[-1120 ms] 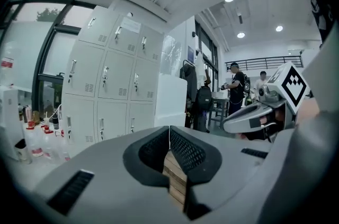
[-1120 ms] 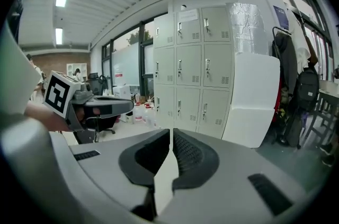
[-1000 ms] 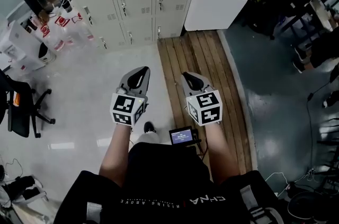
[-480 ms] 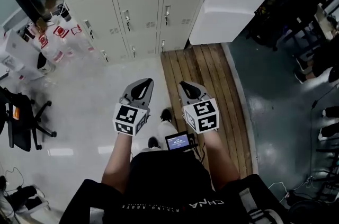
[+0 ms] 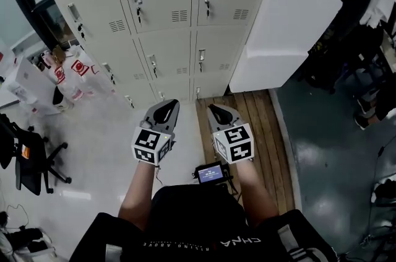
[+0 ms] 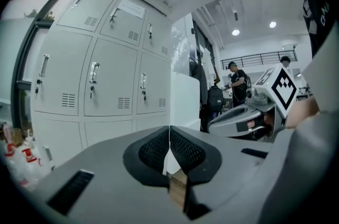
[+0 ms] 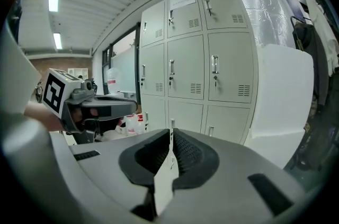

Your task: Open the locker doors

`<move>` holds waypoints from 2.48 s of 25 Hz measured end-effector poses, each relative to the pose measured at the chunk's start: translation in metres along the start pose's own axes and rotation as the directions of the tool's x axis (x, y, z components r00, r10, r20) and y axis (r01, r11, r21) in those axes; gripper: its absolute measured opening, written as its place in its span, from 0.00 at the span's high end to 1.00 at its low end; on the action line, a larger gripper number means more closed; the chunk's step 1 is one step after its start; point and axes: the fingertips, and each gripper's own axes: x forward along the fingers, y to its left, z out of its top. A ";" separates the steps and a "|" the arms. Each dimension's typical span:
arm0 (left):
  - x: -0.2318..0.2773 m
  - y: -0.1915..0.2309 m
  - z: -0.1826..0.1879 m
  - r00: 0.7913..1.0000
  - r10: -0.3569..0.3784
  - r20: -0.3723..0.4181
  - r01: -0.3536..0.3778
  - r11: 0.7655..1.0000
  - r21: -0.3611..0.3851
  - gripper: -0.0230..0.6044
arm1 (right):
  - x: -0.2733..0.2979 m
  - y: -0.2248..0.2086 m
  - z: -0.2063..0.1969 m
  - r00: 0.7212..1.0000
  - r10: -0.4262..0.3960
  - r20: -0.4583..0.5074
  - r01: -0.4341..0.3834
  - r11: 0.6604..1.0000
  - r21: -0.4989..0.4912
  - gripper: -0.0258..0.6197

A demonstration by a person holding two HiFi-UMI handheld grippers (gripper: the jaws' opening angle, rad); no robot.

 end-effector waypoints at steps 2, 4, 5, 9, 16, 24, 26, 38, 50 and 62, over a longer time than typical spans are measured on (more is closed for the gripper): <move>0.022 0.001 0.012 0.999 -0.023 0.031 0.024 0.999 -0.044 0.93 | 0.012 -0.024 0.008 1.000 0.000 0.005 -0.001 1.000 0.011 0.89; 0.042 0.004 0.017 0.999 -0.035 0.037 0.037 0.998 -0.057 0.93 | 0.026 -0.041 0.012 1.000 0.001 0.000 -0.001 0.999 0.035 0.89; 0.050 0.006 0.018 0.999 -0.039 0.033 0.041 0.997 -0.059 0.93 | 0.033 -0.047 0.012 1.000 0.004 -0.004 -0.003 0.999 0.042 0.89; 0.085 0.020 0.011 0.999 -0.054 0.009 0.054 0.996 -0.073 0.93 | 0.056 -0.066 0.007 1.000 0.007 -0.030 -0.006 0.999 0.047 0.89; 0.159 0.070 0.003 0.998 -0.043 -0.040 0.039 0.994 -0.098 0.93 | 0.106 -0.122 0.022 0.997 -0.063 -0.051 0.066 0.996 0.063 0.89; 0.234 0.128 0.043 0.992 -0.126 -0.002 0.126 0.989 -0.075 0.93 | 0.178 -0.175 0.085 0.991 -0.133 -0.023 0.134 0.990 0.034 0.89; 0.247 0.134 0.046 0.989 -0.145 0.000 0.144 0.986 -0.081 0.93 | 0.190 -0.186 0.090 0.987 -0.157 -0.033 0.159 0.986 0.051 0.89; 0.301 0.143 0.056 0.985 -0.171 -0.014 0.169 0.981 -0.090 0.93 | 0.218 -0.230 0.114 0.985 -0.164 -0.046 0.166 0.985 0.047 0.89; 0.354 0.145 0.091 0.998 0.005 -0.056 -0.011 0.993 -0.114 0.93 | 0.232 -0.296 0.161 0.999 0.006 -0.032 -0.006 1.000 -0.010 0.89; 0.375 0.152 0.144 0.971 0.231 -0.065 -0.235 0.969 -0.079 0.93 | 0.215 -0.303 0.216 0.992 0.122 -0.004 -0.122 0.989 -0.083 0.89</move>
